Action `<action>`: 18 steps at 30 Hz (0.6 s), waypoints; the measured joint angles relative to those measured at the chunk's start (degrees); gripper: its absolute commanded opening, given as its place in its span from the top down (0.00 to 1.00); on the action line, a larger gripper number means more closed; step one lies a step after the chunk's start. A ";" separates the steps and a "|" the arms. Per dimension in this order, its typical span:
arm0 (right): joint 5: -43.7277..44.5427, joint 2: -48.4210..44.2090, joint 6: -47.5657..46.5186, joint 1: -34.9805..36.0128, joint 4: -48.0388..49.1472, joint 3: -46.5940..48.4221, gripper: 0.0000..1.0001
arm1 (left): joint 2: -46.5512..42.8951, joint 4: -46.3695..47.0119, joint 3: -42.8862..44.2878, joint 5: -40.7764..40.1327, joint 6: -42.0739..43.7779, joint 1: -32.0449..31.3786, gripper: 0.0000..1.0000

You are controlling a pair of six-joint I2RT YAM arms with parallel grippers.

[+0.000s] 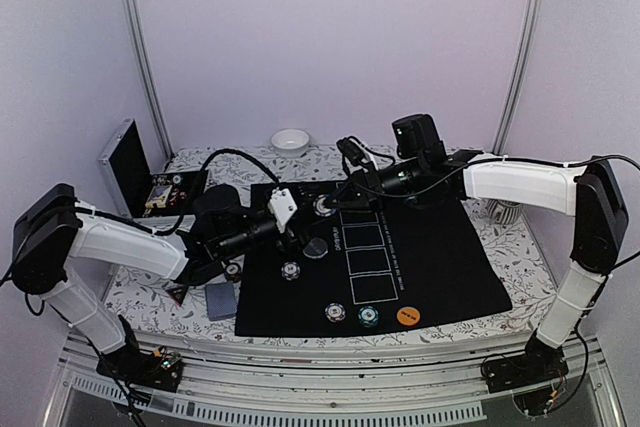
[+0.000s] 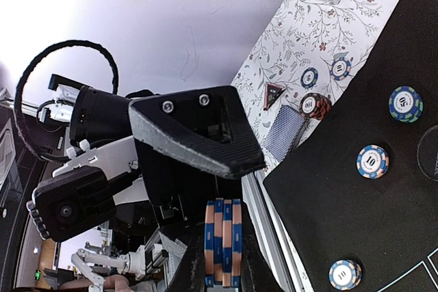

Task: Distribute texas hold em gaming equipment
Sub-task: Pass from the right arm to the left

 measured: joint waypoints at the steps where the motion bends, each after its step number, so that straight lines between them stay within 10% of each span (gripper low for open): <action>1: 0.00 0.04 0.02 0.04 -0.02 0.07 0.98 | 0.00 0.26 -0.04 0.11 -0.07 0.00 0.45; 7: 0.00 0.15 0.66 0.07 0.42 0.42 0.98 | -0.02 0.63 -0.17 1.07 0.26 0.00 0.59; 18: 0.00 0.72 1.05 0.33 0.59 0.72 0.98 | -0.02 0.63 -0.17 0.57 0.50 0.00 0.55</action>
